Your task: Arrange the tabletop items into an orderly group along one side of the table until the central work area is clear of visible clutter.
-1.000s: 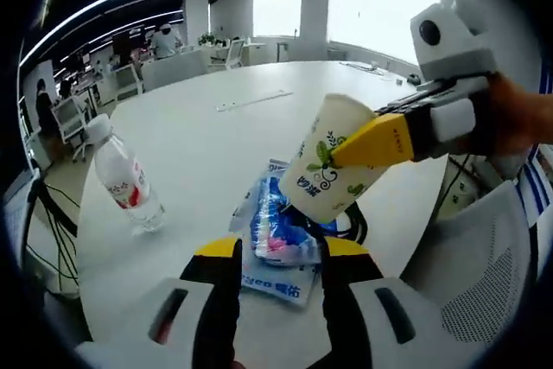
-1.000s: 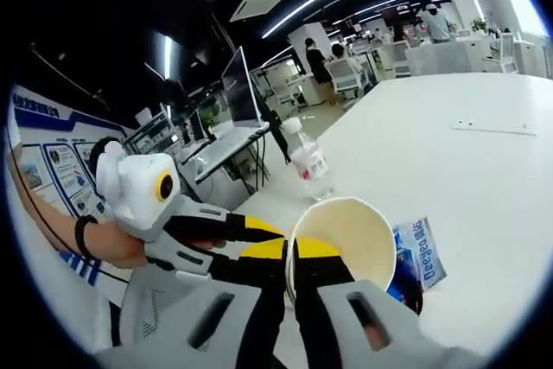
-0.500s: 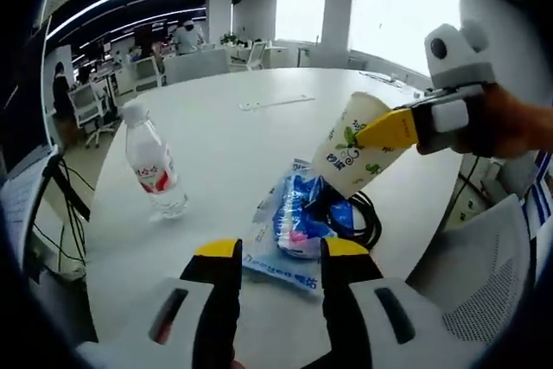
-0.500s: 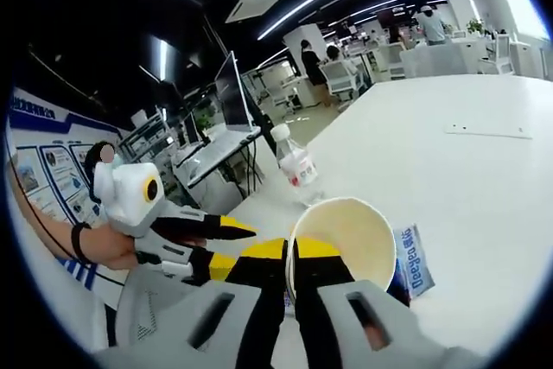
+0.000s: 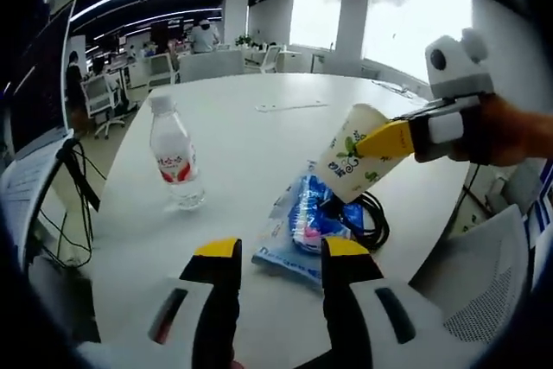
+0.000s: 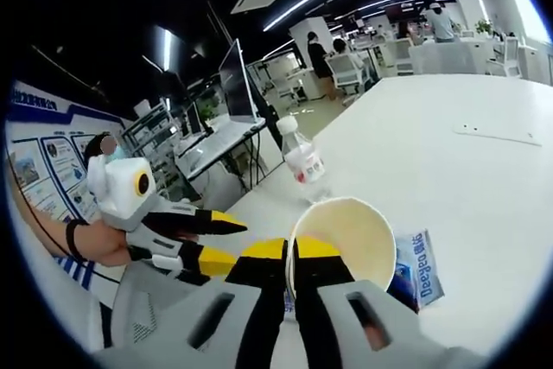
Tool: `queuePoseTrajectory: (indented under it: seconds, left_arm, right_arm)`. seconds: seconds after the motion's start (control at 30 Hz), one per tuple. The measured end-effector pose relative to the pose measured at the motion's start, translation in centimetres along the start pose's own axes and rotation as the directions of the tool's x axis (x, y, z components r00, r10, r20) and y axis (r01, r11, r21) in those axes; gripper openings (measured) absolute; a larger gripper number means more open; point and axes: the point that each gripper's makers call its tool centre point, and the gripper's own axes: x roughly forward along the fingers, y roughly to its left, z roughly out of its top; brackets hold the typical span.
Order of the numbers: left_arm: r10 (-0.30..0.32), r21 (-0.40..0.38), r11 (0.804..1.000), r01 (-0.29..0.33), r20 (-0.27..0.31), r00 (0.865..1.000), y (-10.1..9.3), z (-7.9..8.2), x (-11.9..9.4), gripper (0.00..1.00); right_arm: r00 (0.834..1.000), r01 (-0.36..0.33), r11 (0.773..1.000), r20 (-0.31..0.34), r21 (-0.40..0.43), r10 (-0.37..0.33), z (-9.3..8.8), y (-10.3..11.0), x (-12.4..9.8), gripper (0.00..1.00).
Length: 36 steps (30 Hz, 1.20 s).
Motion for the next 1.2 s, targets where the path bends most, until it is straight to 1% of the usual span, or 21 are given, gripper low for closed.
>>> queuePoseTrajectory:
  seconds: [0.5, 0.6, 0.8, 0.9, 1.03, 1.17, 1.2]
  left_arm:
    - [0.019, -0.03, 0.999, -0.018, 0.027, 0.999, 2.0, 0.4, -0.6, 0.37]
    - [0.017, -0.058, 0.998, -0.015, 0.042, 0.999, 2.5, 0.6, -0.8, 0.39]
    - [0.047, -0.062, 0.997, -0.044, 0.05, 0.998, 4.1, 0.8, -1.3, 0.39]
    - [0.058, -0.061, 0.997, -0.055, 0.054, 0.997, 4.5, 0.9, -1.4, 0.4]
    - [0.058, -0.067, 0.996, -0.054, 0.06, 0.997, 4.6, 1.0, -1.5, 0.39]
    - [0.052, -0.075, 0.996, -0.047, 0.061, 0.997, 4.5, 0.9, -1.5, 0.39]
    - [0.048, -0.078, 0.996, -0.043, 0.06, 0.997, 4.4, 0.7, -1.5, 0.39]
  right_arm:
    - [0.999, -0.015, 0.998, -0.048, -0.059, 0.012, 0.8, 0.3, 2.8, 0.0]
    - [0.998, -0.016, 0.997, -0.064, -0.08, 0.011, 1.0, 0.1, 3.5, 0.0]
    - [0.997, -0.019, 0.995, -0.075, -0.097, 0.012, 1.6, -0.2, 4.6, 0.0]
    - [0.995, 0.0, 0.993, -0.099, -0.12, -0.012, 1.3, -0.7, 5.2, 0.0]
    - [0.993, 0.006, 0.991, -0.118, -0.134, -0.022, 1.0, -0.9, 6.0, 0.0]
    - [0.989, 0.023, 0.986, -0.141, -0.167, -0.047, 1.0, -1.4, 6.9, 0.0]
    - [0.986, 0.032, 0.981, -0.156, -0.19, -0.062, 0.9, -1.9, 7.4, 0.0]
